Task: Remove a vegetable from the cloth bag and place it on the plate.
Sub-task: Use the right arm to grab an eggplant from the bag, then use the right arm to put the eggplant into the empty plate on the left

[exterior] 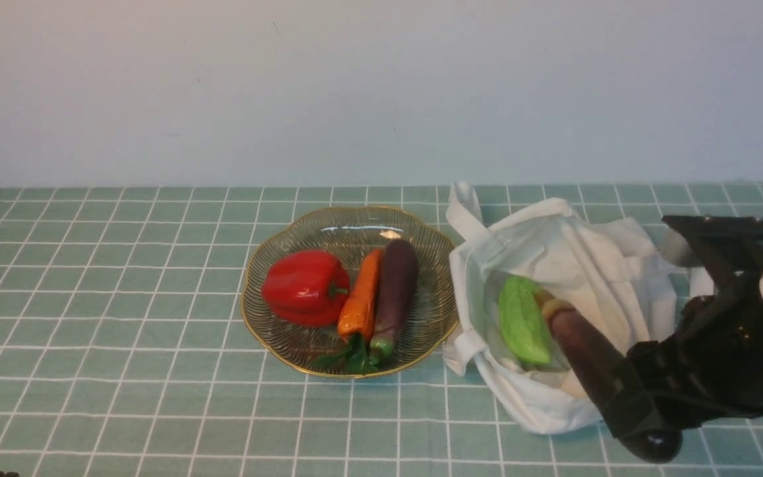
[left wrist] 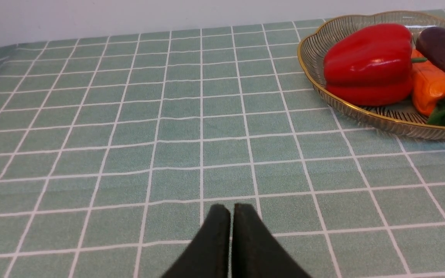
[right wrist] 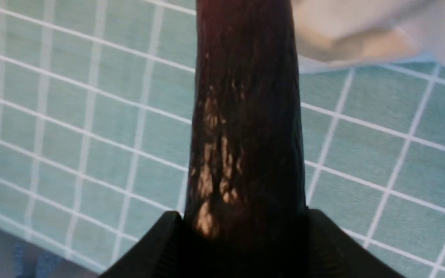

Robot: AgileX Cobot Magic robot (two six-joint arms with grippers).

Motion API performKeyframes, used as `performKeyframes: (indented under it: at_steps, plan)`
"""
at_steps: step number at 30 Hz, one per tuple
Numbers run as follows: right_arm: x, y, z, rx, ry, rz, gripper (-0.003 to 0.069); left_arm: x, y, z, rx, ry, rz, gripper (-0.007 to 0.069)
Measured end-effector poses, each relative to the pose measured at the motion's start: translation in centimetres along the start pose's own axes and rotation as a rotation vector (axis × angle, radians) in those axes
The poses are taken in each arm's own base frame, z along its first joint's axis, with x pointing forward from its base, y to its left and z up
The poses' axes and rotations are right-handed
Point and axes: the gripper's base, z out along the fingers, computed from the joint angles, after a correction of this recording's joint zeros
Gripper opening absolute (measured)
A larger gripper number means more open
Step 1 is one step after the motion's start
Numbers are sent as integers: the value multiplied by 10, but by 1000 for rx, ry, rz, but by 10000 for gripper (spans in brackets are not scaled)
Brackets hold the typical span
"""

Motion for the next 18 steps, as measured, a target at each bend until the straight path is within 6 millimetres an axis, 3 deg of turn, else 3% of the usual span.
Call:
performKeyframes:
  at_steps: [5,10,14,18]
  plan:
    - [15,9,-24,-60,-41,-30,358,0,0,0,0,0,0,-4]
    - [17,13,-30,-95,-75,-53,358,0,0,0,0,0,0,-4]
    - [6,18,-30,-142,-197,-100,358,0,0,0,0,0,0,-4]
    - [-21,26,-30,-202,-322,-134,358,0,0,0,0,0,0,-4]
